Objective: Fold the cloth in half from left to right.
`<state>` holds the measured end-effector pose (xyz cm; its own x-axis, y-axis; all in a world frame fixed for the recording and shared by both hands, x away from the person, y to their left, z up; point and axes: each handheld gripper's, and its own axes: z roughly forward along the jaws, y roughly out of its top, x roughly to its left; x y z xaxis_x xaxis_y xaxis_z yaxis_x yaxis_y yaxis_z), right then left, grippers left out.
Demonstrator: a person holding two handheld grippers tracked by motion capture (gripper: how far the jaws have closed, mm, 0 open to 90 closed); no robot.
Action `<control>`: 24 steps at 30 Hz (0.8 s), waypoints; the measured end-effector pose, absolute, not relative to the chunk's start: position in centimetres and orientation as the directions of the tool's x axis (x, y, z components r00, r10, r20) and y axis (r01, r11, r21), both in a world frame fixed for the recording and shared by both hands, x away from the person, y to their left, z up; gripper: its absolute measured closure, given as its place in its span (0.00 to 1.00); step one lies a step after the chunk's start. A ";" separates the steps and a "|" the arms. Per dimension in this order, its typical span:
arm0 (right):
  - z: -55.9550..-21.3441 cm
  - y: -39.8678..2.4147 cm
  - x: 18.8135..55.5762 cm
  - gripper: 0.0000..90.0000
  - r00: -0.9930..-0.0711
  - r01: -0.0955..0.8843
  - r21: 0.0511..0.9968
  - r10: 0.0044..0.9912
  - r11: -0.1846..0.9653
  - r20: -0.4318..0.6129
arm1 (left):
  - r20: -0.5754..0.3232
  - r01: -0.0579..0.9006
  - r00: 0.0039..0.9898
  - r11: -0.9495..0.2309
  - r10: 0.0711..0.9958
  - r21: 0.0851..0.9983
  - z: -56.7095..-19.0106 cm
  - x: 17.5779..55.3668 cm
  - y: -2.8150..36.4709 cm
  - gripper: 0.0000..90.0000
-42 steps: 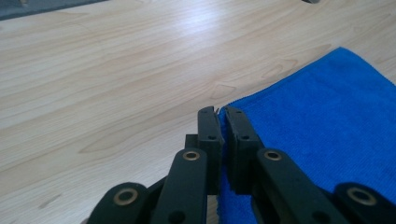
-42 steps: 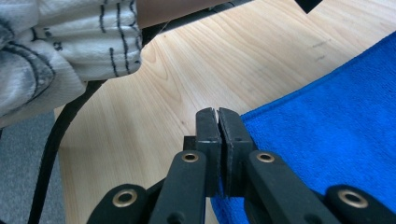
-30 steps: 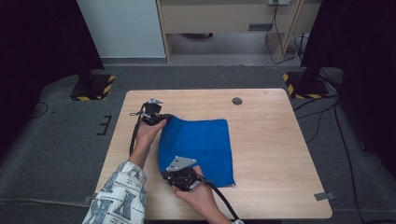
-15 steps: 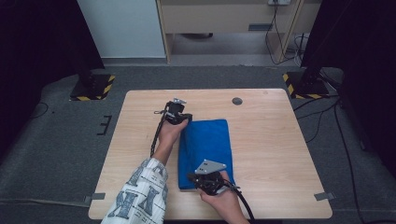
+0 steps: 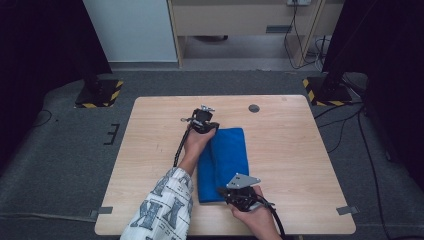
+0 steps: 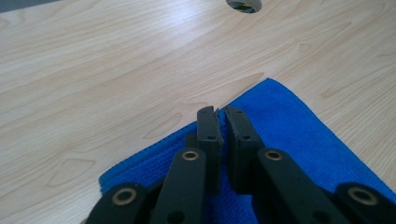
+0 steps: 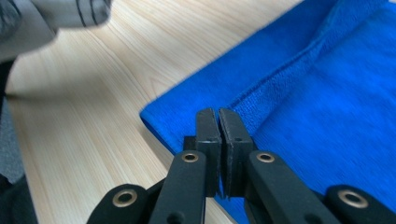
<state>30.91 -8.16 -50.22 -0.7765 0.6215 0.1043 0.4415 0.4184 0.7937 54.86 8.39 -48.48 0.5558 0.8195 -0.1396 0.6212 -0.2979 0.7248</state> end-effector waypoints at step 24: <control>-50.0 -12.8 30.6 0.98 -0.745 0.471 0.780 0.659 0.412 0.103 | -0.172 0.638 0.550 -0.278 0.818 0.718 -49.1 55.7 3.4 0.95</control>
<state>30.56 -12.79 -50.01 -0.7451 0.6590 0.1026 0.4714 0.4115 0.7800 55.71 3.40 -49.15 0.5496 0.8176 -0.1717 0.6379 -0.2780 0.7181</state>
